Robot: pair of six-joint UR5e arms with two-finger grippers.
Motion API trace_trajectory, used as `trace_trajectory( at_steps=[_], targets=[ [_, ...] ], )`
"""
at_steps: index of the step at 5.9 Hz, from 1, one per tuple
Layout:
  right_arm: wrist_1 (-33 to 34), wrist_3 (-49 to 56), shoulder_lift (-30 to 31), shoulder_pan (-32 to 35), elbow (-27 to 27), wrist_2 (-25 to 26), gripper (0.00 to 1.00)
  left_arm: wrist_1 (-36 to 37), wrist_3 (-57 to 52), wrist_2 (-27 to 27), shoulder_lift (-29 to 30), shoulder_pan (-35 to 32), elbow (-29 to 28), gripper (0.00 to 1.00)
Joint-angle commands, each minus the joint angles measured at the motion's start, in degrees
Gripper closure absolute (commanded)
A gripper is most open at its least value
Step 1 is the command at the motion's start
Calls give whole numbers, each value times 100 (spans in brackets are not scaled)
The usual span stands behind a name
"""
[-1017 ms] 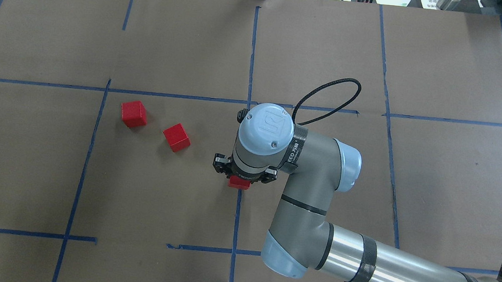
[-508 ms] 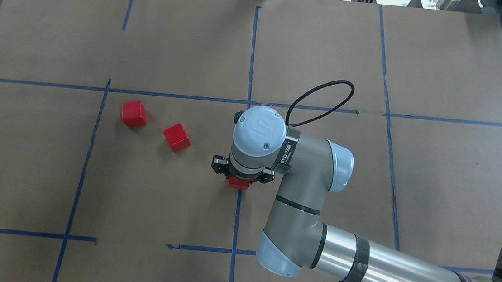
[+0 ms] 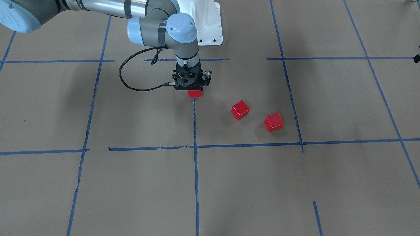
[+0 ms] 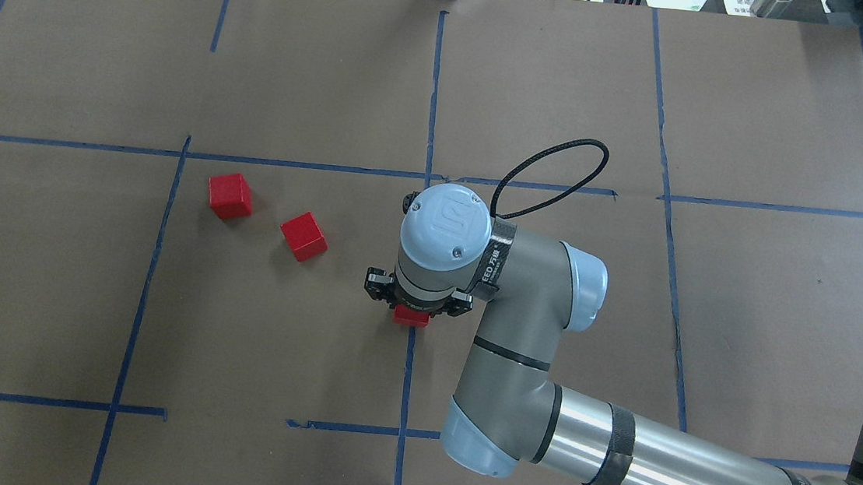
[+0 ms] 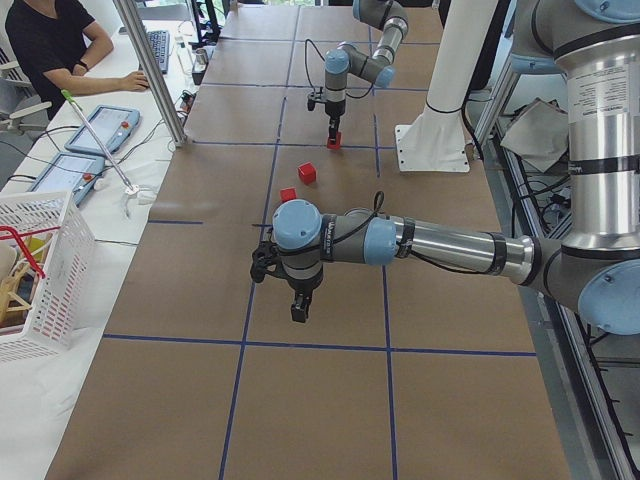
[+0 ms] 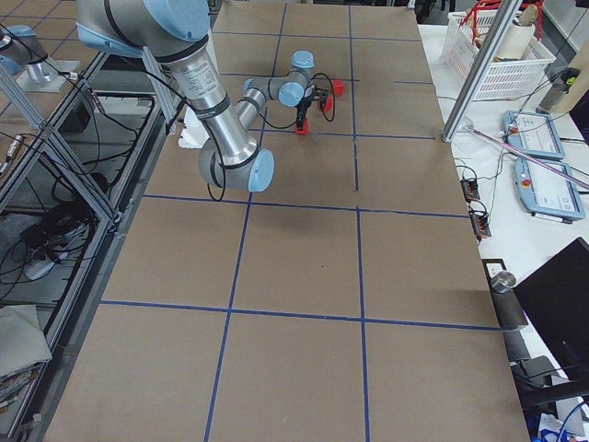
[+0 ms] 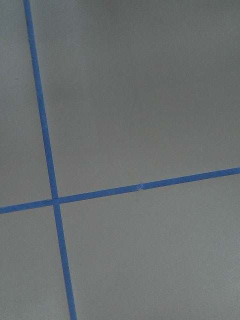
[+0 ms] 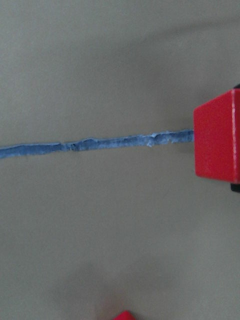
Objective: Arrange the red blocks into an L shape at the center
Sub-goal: 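Carry the red cube with the right gripper to the table center and lower it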
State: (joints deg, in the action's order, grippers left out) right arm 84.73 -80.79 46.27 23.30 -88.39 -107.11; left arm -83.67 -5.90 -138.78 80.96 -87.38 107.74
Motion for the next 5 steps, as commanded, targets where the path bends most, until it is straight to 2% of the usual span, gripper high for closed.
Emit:
trace_trajectory(
  at_steps=[1, 3, 4, 5],
  targets=[
    [0, 2, 23, -9, 6, 6, 83, 0, 9, 0, -1, -7, 1, 0],
    [0, -7, 14, -53, 14, 15, 17, 0, 1, 0, -1, -7, 10, 0],
    [0, 2, 49, -97, 14, 215, 1, 0, -8, 0, -71, -7, 18, 0],
    [0, 2, 49, -97, 6, 235, 0, 0, 1, 0, -71, -7, 19, 0]
  ],
)
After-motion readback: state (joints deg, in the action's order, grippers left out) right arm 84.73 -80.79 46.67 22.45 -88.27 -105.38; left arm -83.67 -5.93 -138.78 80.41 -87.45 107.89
